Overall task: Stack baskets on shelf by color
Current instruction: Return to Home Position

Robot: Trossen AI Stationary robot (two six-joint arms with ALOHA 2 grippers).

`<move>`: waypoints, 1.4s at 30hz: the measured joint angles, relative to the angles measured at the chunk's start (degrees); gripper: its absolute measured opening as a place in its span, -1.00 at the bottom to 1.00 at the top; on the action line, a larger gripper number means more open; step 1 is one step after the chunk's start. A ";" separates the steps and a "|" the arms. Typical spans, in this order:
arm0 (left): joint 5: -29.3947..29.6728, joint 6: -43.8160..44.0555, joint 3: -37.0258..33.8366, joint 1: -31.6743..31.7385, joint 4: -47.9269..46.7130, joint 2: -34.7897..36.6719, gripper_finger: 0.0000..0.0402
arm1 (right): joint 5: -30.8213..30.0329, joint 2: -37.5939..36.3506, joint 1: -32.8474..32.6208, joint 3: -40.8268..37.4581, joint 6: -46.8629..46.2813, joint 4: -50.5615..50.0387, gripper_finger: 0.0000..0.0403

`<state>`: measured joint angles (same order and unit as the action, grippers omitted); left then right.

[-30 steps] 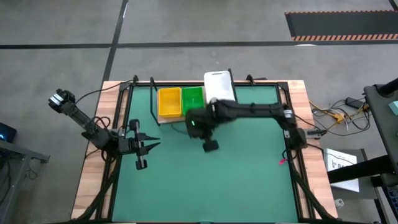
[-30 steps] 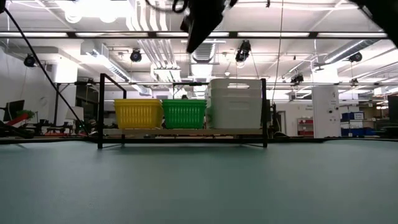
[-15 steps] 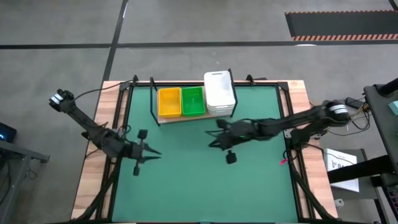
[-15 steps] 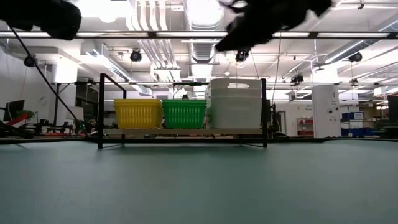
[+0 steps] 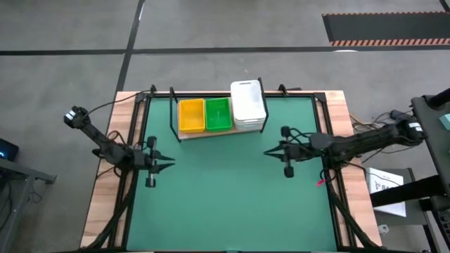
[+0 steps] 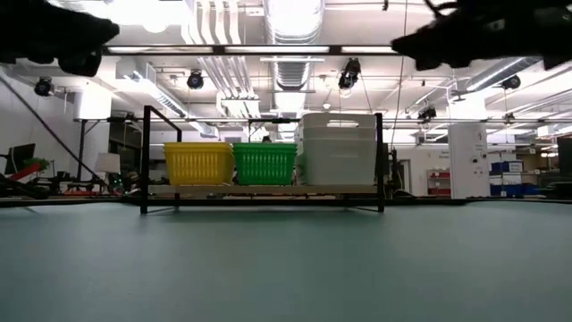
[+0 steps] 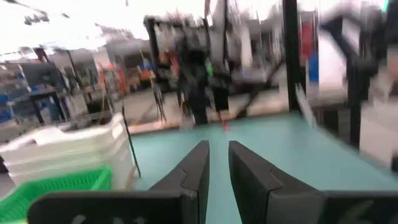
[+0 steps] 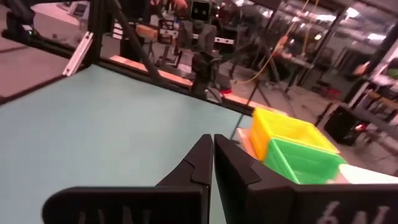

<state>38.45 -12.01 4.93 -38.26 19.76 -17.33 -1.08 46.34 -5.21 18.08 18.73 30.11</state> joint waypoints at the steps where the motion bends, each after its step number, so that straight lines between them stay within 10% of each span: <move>1: 0.16 -0.28 -0.93 0.00 0.79 2.18 -0.78 | -0.41 -2.23 0.00 -1.55 0.27 0.13 -0.96; 9: 2.51 0.96 -4.44 0.04 -4.85 16.76 -0.78 | -0.55 -18.54 2.09 -11.66 1.58 -0.02 -0.96; 24: 10.23 -2.27 -4.44 0.04 -4.44 11.99 -0.78 | -1.98 -44.20 3.65 -17.37 8.36 -9.72 -0.96; 42: 10.15 -2.14 -4.48 0.03 -4.29 6.36 -0.78 | -6.49 -41.55 3.76 -17.37 8.31 -13.15 -0.96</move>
<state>48.60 -14.15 0.45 -38.23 15.47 -10.98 -7.57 4.79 -1.45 0.71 27.05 16.97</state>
